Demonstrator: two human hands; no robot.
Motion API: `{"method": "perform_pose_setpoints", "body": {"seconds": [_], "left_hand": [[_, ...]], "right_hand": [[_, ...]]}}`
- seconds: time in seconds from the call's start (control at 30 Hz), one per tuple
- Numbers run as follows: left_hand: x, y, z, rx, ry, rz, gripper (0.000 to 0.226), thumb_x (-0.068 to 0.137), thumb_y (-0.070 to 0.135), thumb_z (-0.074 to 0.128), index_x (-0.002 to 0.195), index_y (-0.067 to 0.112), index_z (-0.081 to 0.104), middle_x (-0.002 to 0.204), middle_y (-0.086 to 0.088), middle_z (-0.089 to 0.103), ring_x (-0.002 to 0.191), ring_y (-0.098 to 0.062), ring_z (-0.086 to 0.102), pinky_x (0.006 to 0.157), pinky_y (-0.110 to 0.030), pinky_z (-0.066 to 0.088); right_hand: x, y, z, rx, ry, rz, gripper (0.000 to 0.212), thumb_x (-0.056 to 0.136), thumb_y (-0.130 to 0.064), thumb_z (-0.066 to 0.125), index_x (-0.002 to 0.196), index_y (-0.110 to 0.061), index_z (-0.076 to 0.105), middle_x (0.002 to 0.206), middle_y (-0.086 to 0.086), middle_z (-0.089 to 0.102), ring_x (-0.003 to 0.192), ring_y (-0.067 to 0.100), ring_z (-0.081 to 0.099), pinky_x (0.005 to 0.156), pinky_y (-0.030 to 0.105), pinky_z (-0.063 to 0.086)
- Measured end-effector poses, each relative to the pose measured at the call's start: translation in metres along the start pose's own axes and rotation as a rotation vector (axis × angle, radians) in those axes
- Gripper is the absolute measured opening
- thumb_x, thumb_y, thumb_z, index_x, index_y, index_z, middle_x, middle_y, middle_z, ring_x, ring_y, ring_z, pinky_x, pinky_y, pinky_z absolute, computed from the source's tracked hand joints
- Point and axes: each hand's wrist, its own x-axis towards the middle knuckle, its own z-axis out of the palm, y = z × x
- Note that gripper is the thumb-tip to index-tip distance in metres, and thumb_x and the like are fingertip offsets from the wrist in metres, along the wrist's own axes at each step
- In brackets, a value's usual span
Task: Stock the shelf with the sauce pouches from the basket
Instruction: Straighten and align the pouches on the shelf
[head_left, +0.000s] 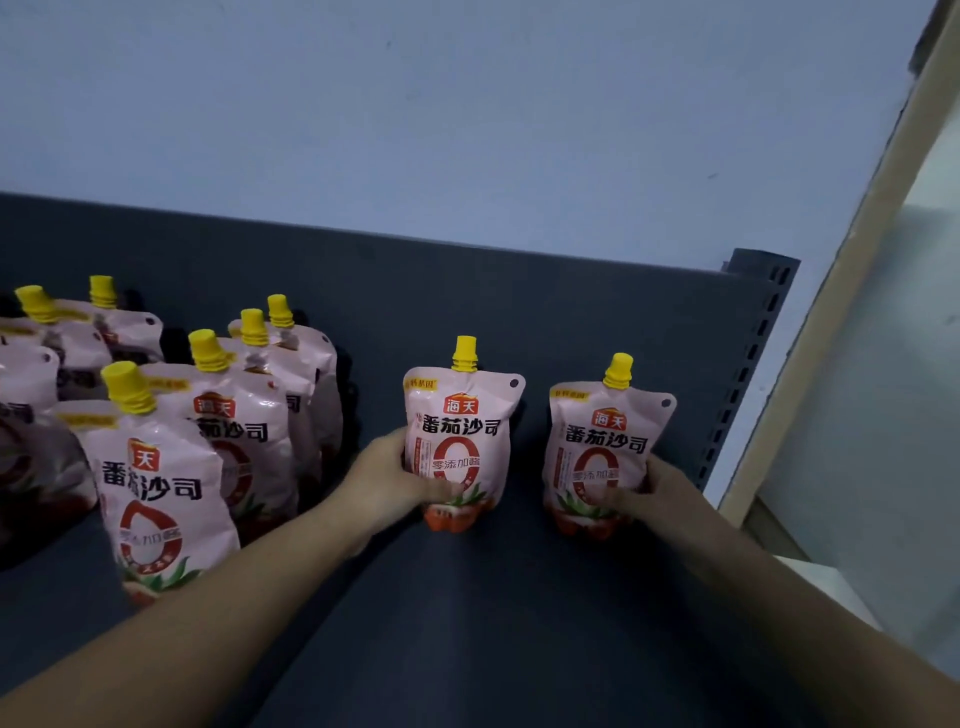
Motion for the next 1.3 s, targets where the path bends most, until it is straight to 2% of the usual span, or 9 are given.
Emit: {"method": "perform_pose_setpoints", "body": {"seconds": [0.1, 0.23, 0.33, 0.43, 0.6, 0.77, 0.93, 1.1, 1.3], "left_hand": [[0.002, -0.007, -0.001, 0.114, 0.036, 0.029, 0.039, 0.065, -0.003, 0.079, 0.089, 0.023, 0.061, 0.088, 0.01, 0.066, 0.082, -0.005, 0.062, 0.069, -0.016, 0.052], [0.009, -0.011, 0.0, 0.187, 0.102, 0.083, 0.048, 0.069, 0.001, 0.078, 0.109, 0.017, 0.057, 0.096, 0.008, 0.063, 0.087, -0.007, 0.059, 0.073, -0.018, 0.046], [0.016, -0.016, 0.002, 0.174, 0.149, 0.114, 0.048, 0.071, 0.001, 0.076, 0.112, 0.017, 0.055, 0.098, 0.007, 0.061, 0.09, -0.01, 0.057, 0.072, -0.016, 0.044], [0.024, -0.019, 0.004, 0.151, 0.168, 0.1, 0.048, 0.073, 0.0, 0.074, 0.115, 0.014, 0.055, 0.105, 0.001, 0.063, 0.097, -0.014, 0.058, 0.08, -0.025, 0.046], [0.036, -0.021, 0.007, 0.141, 0.171, 0.069, 0.048, 0.075, -0.002, 0.072, 0.117, 0.011, 0.053, 0.116, -0.005, 0.064, 0.102, -0.017, 0.058, 0.088, -0.031, 0.048], [0.037, -0.023, 0.009, 0.129, 0.208, 0.06, 0.041, 0.077, 0.0, 0.071, 0.108, 0.015, 0.051, 0.112, -0.004, 0.063, 0.101, -0.018, 0.057, 0.084, -0.027, 0.044], [0.03, -0.026, 0.011, 0.251, 0.275, 0.053, 0.042, 0.077, 0.013, 0.073, 0.114, 0.009, 0.052, 0.113, -0.006, 0.063, 0.097, -0.019, 0.057, 0.083, -0.029, 0.045], [0.028, -0.026, 0.017, 0.237, 0.318, 0.081, 0.047, 0.079, 0.009, 0.071, 0.122, 0.009, 0.051, 0.12, -0.008, 0.063, 0.106, -0.022, 0.058, 0.083, -0.027, 0.043], [0.025, -0.03, 0.02, 0.186, 0.307, 0.069, 0.047, 0.082, 0.011, 0.068, 0.126, 0.009, 0.049, 0.123, -0.009, 0.061, 0.108, -0.02, 0.056, 0.087, -0.028, 0.042]], "right_hand": [[-0.003, 0.0, 0.002, -0.074, 0.037, -0.005, 0.033, 0.075, -0.004, 0.072, 0.099, -0.023, 0.059, 0.093, -0.011, 0.067, 0.083, 0.001, 0.062, 0.053, 0.009, 0.05], [0.006, -0.003, 0.006, -0.172, 0.095, -0.046, 0.034, 0.076, -0.003, 0.072, 0.102, -0.019, 0.057, 0.087, -0.014, 0.063, 0.077, -0.004, 0.058, 0.049, 0.004, 0.046], [0.015, 0.0, 0.005, -0.185, 0.143, -0.048, 0.043, 0.076, -0.005, 0.073, 0.114, -0.013, 0.056, 0.101, -0.004, 0.066, 0.083, 0.003, 0.06, 0.058, 0.011, 0.048], [0.024, 0.002, 0.001, -0.198, 0.182, -0.038, 0.048, 0.074, -0.006, 0.075, 0.119, -0.01, 0.056, 0.113, 0.004, 0.066, 0.093, 0.015, 0.061, 0.067, 0.017, 0.048], [0.033, 0.003, -0.004, -0.286, 0.23, -0.069, 0.05, 0.073, -0.008, 0.076, 0.119, -0.009, 0.057, 0.118, 0.007, 0.066, 0.095, 0.015, 0.06, 0.072, 0.02, 0.047], [0.031, 0.005, -0.004, -0.354, 0.233, -0.049, 0.055, 0.075, -0.012, 0.076, 0.123, -0.011, 0.05, 0.124, 0.005, 0.062, 0.105, 0.018, 0.058, 0.085, 0.027, 0.046], [0.024, 0.008, -0.008, -0.511, 0.259, -0.052, 0.045, 0.081, -0.016, 0.07, 0.122, -0.011, 0.05, 0.124, 0.005, 0.06, 0.11, 0.021, 0.057, 0.085, 0.027, 0.044], [0.026, 0.009, -0.012, -0.539, 0.287, -0.043, 0.04, 0.083, -0.014, 0.068, 0.12, -0.009, 0.052, 0.124, 0.009, 0.061, 0.11, 0.024, 0.058, 0.089, 0.033, 0.049], [0.023, 0.01, -0.008, -0.448, 0.31, -0.023, 0.042, 0.084, -0.014, 0.067, 0.121, -0.008, 0.047, 0.12, 0.007, 0.059, 0.097, 0.015, 0.052, 0.076, 0.026, 0.043]]}}
